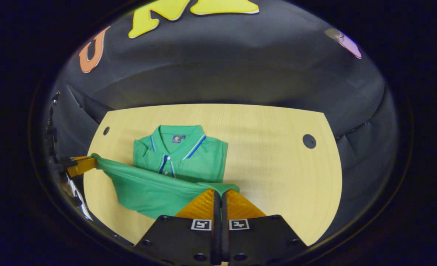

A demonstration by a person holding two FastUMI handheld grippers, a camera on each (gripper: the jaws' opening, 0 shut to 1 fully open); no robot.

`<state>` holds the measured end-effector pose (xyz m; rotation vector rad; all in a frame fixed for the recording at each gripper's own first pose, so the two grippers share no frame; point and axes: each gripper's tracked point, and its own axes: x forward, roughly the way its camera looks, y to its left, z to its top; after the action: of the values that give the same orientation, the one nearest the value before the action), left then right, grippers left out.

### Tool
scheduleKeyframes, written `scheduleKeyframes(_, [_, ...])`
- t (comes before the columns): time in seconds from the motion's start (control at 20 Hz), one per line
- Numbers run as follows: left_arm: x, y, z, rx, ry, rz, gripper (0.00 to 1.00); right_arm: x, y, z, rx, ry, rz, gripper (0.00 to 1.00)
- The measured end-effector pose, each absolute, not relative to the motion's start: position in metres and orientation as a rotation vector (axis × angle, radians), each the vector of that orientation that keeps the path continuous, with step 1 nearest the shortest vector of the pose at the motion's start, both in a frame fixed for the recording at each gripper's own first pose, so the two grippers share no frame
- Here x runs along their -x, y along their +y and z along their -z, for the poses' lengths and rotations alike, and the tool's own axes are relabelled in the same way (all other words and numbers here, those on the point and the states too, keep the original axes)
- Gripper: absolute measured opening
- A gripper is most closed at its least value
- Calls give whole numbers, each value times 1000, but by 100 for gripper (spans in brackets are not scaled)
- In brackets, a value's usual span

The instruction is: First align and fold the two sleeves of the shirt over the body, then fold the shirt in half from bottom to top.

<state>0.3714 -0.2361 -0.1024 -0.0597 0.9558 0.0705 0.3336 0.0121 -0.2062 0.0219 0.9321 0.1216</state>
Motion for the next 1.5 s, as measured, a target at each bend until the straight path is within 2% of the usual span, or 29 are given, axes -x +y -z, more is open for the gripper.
scheduleKeyframes(0.15, [-401,-236,126,42,958,-69,3,-369,9,224,-12,905,-114,0])
scheduleKeyframes(0.2, [-408,-235,134,33,956,-70,3,-379,9,230,-6,898,-117,6])
scheduleKeyframes(0.45, [-443,-231,162,-6,952,-81,3,-413,10,264,-1,901,-116,2])
scheduleKeyframes(0.95, [-460,-221,197,28,967,-128,3,-434,11,305,-34,931,-130,2])
scheduleKeyframes(1.0, [-460,-222,199,41,964,-135,3,-435,13,306,-39,929,-126,0])
scheduleKeyframes(1.1, [-457,-224,201,54,982,-126,3,-435,11,305,-30,928,-108,3])
scheduleKeyframes(1.3, [-454,-230,196,97,975,-96,12,-434,14,292,-28,902,-91,7])
scheduleKeyframes(1.35, [-453,-227,189,103,957,-110,18,-433,13,285,-22,887,-85,7])
scheduleKeyframes(1.4, [-453,-224,182,106,943,-117,19,-432,15,275,-24,872,-91,16])
scheduleKeyframes(1.5, [-449,-223,164,116,910,-117,34,-422,17,256,-32,853,-94,35])
